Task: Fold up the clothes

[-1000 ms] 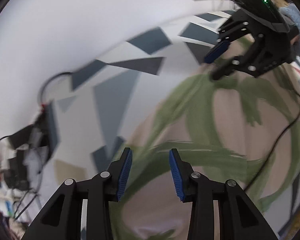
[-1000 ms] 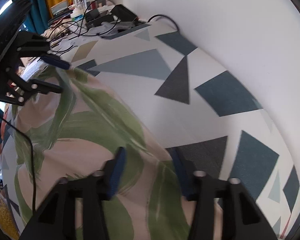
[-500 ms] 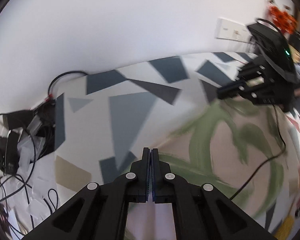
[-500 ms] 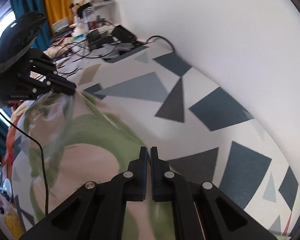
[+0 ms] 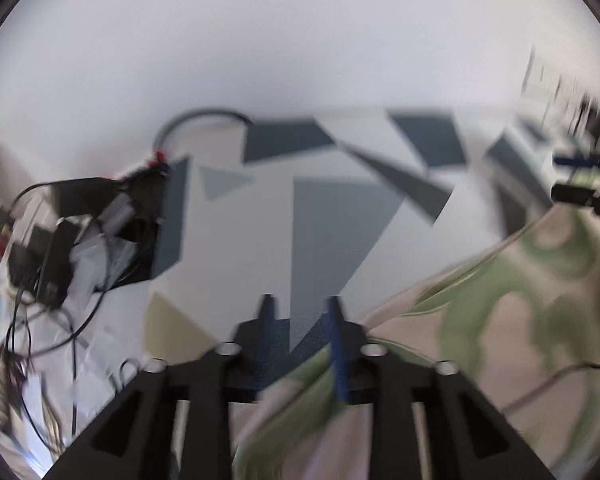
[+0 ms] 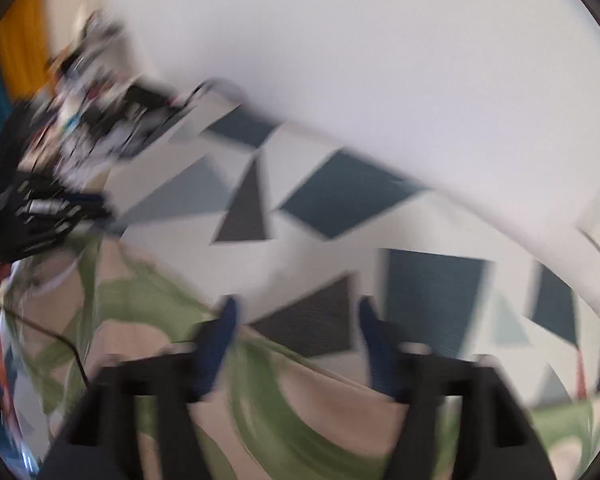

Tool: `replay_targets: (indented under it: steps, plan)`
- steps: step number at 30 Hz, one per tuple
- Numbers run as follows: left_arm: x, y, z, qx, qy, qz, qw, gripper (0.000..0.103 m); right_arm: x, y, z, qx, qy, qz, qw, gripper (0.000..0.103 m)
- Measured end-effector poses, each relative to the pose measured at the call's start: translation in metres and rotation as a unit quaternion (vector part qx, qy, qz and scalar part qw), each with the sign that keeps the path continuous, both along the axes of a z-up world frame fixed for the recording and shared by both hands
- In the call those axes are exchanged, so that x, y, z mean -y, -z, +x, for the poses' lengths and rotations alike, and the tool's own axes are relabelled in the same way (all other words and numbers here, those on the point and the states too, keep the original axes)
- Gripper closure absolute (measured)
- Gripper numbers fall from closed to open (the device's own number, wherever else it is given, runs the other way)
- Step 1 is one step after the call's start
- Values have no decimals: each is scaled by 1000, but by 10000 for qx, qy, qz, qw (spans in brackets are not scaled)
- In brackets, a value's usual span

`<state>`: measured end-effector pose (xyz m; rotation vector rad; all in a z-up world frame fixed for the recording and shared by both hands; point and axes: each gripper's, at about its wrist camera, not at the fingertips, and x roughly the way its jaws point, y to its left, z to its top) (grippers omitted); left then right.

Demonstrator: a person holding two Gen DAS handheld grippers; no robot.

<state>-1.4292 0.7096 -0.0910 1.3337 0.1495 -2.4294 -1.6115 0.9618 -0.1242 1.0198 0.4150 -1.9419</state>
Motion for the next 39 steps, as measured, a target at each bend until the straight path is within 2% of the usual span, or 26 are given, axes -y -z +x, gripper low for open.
replay_targets:
  steps: [1,3,5,8,10,12,14,15,16,20,23,30,35,36,37,39]
  plan:
    - [1,-11,14,-201,-163,117,9996,55,-15,-5,-3,55,261,-151,9995,30]
    - [6,-30,49,-566,-522,547,9955,51,-55,-10,-12,497,953,-482,9930,30]
    - [10,-39,86,-804,-977,1054,9863,49,-92,-12,-19,839,1539,-721,9819,29]
    - [6,-31,147,-1022,-1730,1883,9614,48,-152,-11,-20,1149,2497,-939,9569,22]
    - [-6,-13,174,-958,-2060,2237,9478,48,-183,-6,-17,1292,2942,-930,9424,20]
    - [-21,7,198,-873,-2386,2596,9317,48,-206,2,-10,1309,3251,-735,9337,19]
    - [-32,31,210,-855,-2575,3097,9113,48,-221,8,0,1261,3467,-526,9280,19]
    - [-36,40,213,-839,-2624,3266,9041,49,-228,11,5,1237,3574,-421,9248,19]
    - [-40,46,214,-810,-2663,3305,9018,48,-232,13,9,1206,3639,-362,9229,19]
    - [-44,59,211,-724,-2915,2984,9059,48,-230,18,25,1070,3641,-230,9249,19]
    - [-40,64,215,-684,-3197,2902,8994,48,-227,18,31,998,3505,-235,9309,19]
    - [-41,72,219,-902,-3269,2669,9021,48,-238,20,34,879,3513,-281,9317,18]
    - [-33,68,220,-1250,-3447,2626,8925,50,-237,25,33,855,3467,-299,9336,18]
    - [-31,68,221,-1318,-3500,2620,8897,65,-236,27,32,867,3463,-295,9336,18]
    - [-28,67,222,-1387,-3552,2614,8867,96,-235,28,32,880,3455,-280,9339,18]
    - [-24,64,222,-1464,-3596,2524,8863,99,-231,32,32,871,3441,-189,9347,18]
